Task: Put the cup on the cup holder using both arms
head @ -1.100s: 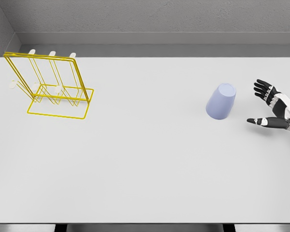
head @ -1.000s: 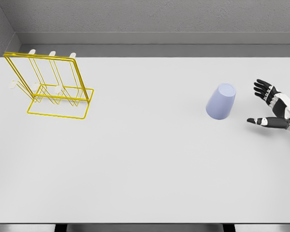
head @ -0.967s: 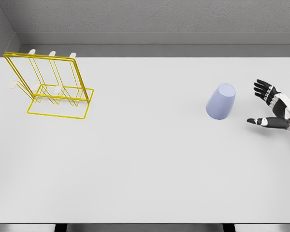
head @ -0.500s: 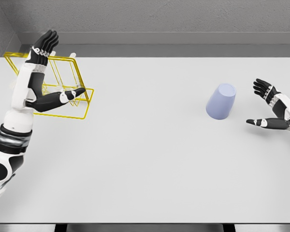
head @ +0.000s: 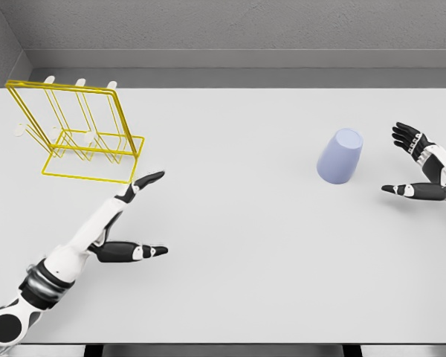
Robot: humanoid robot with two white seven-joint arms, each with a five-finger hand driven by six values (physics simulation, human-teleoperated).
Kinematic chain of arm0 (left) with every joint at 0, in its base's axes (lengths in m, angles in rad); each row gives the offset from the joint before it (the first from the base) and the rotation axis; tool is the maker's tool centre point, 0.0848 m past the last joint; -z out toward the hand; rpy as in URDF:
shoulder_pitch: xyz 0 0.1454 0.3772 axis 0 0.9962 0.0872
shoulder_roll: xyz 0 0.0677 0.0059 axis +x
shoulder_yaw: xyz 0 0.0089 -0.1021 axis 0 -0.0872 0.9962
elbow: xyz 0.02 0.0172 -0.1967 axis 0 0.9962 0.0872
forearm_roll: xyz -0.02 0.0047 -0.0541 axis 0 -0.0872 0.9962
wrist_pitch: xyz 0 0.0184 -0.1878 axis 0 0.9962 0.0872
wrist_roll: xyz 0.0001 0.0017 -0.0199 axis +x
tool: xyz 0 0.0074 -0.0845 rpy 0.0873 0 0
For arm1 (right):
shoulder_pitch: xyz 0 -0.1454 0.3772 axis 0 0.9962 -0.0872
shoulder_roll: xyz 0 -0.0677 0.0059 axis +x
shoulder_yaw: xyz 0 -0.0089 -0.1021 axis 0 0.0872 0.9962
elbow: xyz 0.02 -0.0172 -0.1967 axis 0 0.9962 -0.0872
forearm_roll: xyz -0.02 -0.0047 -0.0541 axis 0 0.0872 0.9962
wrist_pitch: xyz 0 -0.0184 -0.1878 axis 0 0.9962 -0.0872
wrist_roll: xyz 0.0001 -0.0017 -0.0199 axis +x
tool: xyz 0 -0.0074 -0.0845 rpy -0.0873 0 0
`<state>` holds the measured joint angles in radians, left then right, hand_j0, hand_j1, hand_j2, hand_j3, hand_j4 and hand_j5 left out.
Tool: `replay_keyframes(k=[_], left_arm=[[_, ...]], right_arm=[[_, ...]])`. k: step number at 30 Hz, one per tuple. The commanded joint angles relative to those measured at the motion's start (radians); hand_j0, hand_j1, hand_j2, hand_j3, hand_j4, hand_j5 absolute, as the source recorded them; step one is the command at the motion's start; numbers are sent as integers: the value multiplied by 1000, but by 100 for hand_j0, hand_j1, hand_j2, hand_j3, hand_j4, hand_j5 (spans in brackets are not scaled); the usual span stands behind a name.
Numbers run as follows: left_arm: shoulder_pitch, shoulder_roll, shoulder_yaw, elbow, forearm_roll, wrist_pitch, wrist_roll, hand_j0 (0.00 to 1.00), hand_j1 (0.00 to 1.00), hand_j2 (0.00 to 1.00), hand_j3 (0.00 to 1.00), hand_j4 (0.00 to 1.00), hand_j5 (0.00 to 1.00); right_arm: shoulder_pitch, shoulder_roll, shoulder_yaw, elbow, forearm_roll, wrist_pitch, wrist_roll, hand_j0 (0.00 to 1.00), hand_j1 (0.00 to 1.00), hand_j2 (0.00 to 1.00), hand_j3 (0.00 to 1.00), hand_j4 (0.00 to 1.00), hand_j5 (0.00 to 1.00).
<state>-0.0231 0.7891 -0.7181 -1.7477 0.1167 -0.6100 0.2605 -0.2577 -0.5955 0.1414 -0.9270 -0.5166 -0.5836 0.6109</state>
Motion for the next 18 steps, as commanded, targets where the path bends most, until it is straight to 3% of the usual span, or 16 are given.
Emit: replay_keyframes(k=[1,5,9,14,18], left_arm=[[3,-1,0,4,15,-1,-12,100,100,100,100,100,100],[22,2,-1,19,159,-1,-12,100,100,100,100,100,100],[32,-2,-23,42,235,-1,-14,100,100,100,100,100,100],[38,-1,-32,31,241,-1,-6,100,100,100,100,100,100],[61,2,-29,31,244,-1,-6,100,100,100,100,100,100]], right_arm=[[0,-3,0,-1,-8,-2,0,100,100,100,100,100,100],[-12,5,20,-1,-10,-1,0,100,100,100,100,100,100],[-20,11,47,-4,-10,-4,0,100,100,100,100,100,100],[-51,45,98,2,23,-22,0,100,100,100,100,100,100],[-97,48,119,65,30,-13,0,100,100,100,100,100,100]])
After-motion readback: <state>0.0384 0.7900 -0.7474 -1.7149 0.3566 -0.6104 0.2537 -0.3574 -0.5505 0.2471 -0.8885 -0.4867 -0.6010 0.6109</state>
